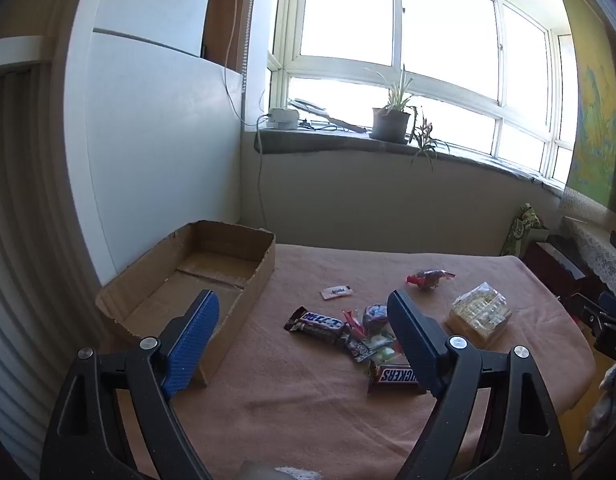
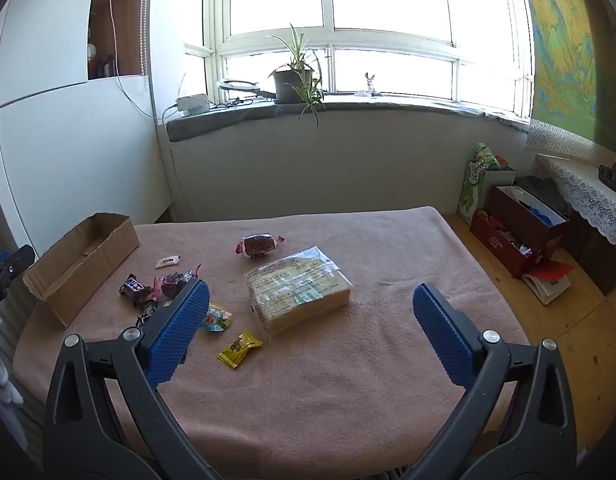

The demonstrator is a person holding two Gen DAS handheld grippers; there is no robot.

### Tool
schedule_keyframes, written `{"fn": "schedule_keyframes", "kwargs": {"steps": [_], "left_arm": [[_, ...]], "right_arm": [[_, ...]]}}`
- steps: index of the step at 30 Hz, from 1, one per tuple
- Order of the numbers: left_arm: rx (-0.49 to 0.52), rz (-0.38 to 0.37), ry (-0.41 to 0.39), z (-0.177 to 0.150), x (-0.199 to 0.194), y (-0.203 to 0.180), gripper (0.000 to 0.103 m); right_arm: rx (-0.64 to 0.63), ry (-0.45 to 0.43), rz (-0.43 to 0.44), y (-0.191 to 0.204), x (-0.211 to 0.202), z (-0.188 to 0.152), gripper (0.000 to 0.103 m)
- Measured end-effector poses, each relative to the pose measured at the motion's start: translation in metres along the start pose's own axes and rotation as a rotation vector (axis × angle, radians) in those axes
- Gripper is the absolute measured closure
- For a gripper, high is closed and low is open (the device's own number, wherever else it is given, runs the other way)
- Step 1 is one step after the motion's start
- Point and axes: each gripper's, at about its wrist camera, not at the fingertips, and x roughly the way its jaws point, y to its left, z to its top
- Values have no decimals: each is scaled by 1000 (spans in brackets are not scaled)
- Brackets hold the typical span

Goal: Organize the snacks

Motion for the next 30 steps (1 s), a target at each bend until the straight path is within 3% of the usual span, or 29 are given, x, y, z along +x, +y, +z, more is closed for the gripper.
{"fn": "schedule_keyframes", "kwargs": {"steps": [10, 30], "left_arm": [[49, -11, 23, 2, 4, -3, 17], [47, 6, 17, -5, 8, -12, 17]], "right_arm": [[-10, 6, 7, 8, 0, -9, 0], [-3, 19, 11, 5, 10, -10, 0]]}}
